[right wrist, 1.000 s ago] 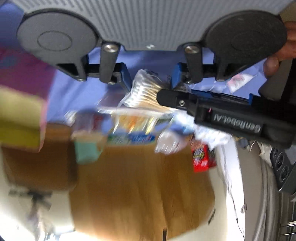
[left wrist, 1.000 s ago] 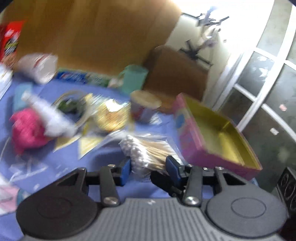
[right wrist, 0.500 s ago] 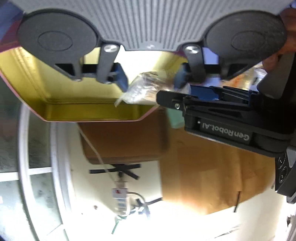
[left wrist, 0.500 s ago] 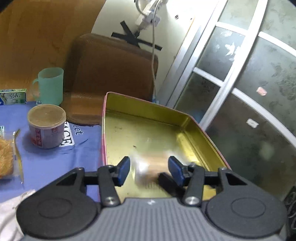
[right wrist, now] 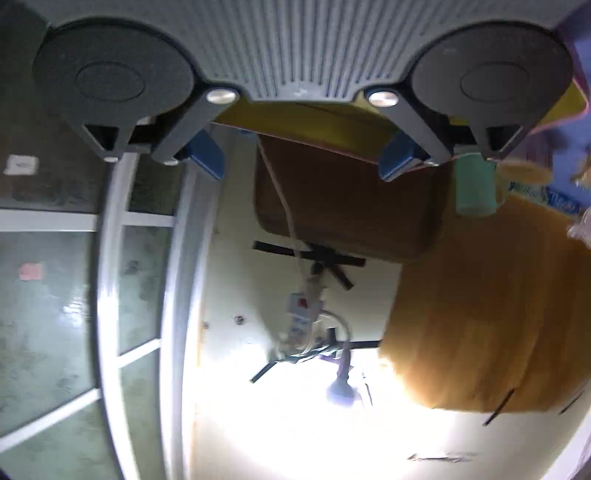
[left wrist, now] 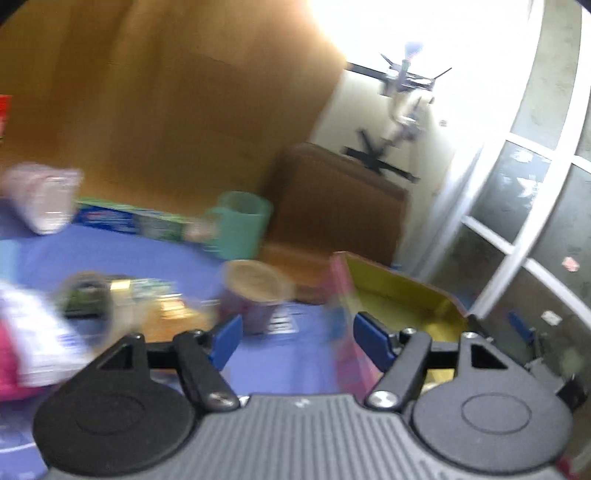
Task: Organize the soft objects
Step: 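Move the left tool back over the table to the white wipes packet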
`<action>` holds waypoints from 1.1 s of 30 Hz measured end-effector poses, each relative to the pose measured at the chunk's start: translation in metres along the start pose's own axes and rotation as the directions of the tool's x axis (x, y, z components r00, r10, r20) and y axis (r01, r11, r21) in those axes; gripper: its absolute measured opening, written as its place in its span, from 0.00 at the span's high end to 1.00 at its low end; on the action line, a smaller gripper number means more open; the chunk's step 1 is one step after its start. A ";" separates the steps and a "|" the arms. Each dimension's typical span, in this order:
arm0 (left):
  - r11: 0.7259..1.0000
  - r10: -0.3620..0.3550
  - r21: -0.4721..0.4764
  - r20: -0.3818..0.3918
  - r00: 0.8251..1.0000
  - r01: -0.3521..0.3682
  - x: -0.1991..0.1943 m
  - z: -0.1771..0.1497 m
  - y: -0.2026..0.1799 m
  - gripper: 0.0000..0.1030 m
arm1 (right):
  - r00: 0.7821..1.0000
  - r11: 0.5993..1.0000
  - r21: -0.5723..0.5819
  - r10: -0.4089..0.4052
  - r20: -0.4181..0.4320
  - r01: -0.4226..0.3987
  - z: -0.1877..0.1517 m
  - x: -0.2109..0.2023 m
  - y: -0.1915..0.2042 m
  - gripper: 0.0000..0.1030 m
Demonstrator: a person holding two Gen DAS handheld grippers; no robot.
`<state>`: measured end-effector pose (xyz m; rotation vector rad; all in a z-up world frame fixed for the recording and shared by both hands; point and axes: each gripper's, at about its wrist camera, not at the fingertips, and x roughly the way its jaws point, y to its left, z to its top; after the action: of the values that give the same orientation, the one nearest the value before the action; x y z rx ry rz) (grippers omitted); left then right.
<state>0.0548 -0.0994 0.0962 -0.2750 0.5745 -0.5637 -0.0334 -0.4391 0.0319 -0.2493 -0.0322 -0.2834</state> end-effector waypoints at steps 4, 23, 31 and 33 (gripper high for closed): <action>0.991 0.117 -0.060 0.005 0.993 -0.117 -0.027 -0.010 0.038 0.31 | 0.999 0.999 -0.039 0.034 0.019 -0.033 0.005 0.013 0.008 0.11; 0.932 0.316 -0.184 -0.015 0.949 -0.314 -0.089 -0.043 0.132 0.31 | 0.944 0.940 0.087 0.328 0.023 -0.329 0.058 0.008 0.066 0.09; 0.909 0.295 -0.313 0.015 0.956 -0.275 -0.110 -0.047 0.182 0.31 | 0.582 0.602 0.058 0.789 -0.199 -0.796 0.073 -0.019 0.227 0.20; 0.907 0.287 -0.327 0.022 0.958 -0.265 -0.117 -0.050 0.191 0.31 | 0.527 0.548 0.017 0.812 -0.250 -0.837 0.077 -0.014 0.267 0.23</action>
<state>0.0251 0.1186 0.0310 -0.5113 0.6247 -0.1814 0.0287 -0.1682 0.0416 -0.3109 0.3387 0.6709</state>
